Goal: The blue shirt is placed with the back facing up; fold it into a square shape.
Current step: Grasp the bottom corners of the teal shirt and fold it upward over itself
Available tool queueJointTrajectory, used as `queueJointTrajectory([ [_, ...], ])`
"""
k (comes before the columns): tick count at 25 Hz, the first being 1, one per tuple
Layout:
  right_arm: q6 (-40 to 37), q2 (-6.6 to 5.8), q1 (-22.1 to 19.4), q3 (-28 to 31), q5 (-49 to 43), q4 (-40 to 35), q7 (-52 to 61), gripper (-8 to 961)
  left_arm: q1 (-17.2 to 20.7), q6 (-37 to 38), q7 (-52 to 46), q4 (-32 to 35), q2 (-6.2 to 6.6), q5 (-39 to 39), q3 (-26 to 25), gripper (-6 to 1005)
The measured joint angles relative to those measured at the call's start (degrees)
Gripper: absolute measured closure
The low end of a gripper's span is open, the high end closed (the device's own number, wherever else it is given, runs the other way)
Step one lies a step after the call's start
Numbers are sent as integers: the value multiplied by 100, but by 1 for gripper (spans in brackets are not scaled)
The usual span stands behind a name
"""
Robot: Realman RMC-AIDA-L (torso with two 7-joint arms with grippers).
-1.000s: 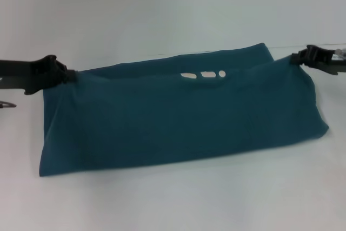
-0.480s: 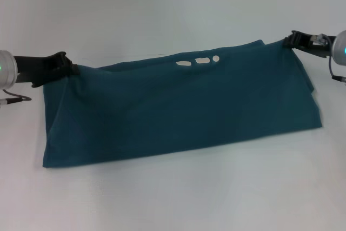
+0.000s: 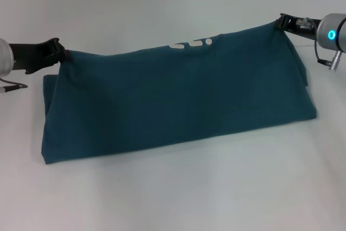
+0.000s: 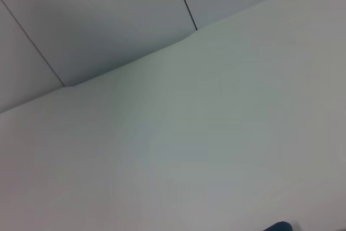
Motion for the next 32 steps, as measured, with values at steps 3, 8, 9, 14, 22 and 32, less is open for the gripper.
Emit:
queueJointTrajectory([
  [3, 275, 4, 57, -171, 3, 141, -4, 918, -8, -122, 21, -29, -3, 2, 10, 987],
  [8, 533, 35, 90, -286, -6, 248, -6, 907, -7, -273, 53, -74, -36, 31, 17, 988],
  [9, 552, 37, 92, -304, -6, 249, -6, 905, -5, -331, 61, -132, -41, 43, 20, 988],
  [14, 572, 42, 99, -395, -8, 256, -8, 895, -7, -422, 68, -190, -61, 48, 54, 985],
  [22, 466, -27, 165, -527, -25, 295, -7, 878, 27, -571, 72, -189, -70, -40, 69, 972],
  [32, 182, -384, -32, -426, 30, 281, 228, 704, 199, -835, 98, -125, -106, -267, 42, 723],
])
